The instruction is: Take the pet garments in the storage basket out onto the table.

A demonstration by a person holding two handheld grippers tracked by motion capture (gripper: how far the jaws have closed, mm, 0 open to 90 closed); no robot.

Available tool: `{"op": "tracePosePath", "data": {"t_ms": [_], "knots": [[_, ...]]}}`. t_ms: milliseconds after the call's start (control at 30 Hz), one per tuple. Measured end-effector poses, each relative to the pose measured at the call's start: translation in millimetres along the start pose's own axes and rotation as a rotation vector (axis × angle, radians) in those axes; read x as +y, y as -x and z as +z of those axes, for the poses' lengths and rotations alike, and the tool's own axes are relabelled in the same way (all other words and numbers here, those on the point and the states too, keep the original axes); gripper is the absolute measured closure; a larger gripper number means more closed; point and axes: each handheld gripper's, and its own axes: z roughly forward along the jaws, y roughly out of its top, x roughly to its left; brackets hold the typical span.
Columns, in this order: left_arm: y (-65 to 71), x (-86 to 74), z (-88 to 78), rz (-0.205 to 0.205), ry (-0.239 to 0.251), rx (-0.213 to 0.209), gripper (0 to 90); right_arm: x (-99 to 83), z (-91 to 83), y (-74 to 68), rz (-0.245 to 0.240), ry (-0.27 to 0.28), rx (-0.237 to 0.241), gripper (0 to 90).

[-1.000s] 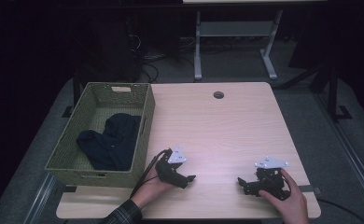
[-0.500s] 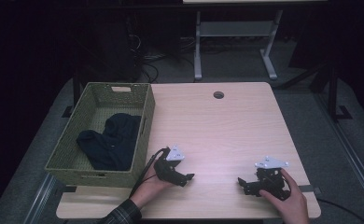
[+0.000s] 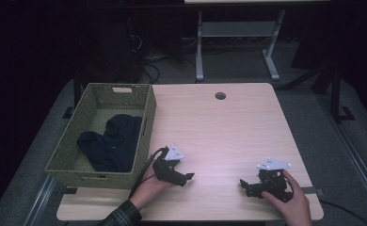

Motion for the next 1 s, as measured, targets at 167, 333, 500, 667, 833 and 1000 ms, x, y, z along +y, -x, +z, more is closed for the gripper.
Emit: {"op": "tracePosePath", "data": {"t_ms": [167, 333, 500, 667, 833, 1000], "knots": [[-1.4, 0.1, -3.1, -0.007, 0.009, 0.006, 13.8, 0.0, 0.0, 0.1, -0.001, 0.000, 0.000, 0.0], [-1.5, 0.5, -4.7, -0.010, 0.012, 0.005, 13.8, -0.1, 0.0, 0.1, -0.001, 0.000, 0.001, 0.0], [-1.5, 2.2, -8.1, -0.013, 0.019, 0.004, 13.8, -0.1, -0.1, 0.2, -0.002, 0.000, 0.001, 0.0], [-0.7, 3.4, -9.9, -0.009, 0.017, -0.002, 13.8, -0.2, -0.1, 0.3, -0.003, 0.001, 0.002, 0.0], [-0.5, 4.3, -11.0, -0.013, 0.020, -0.004, 13.8, -0.2, -0.1, 0.4, -0.004, 0.001, 0.002, 0.0], [-0.5, 5.7, -12.5, -0.010, 0.023, -0.005, 13.8, -0.2, -0.1, 0.4, -0.004, 0.001, 0.003, 0.0]]}}
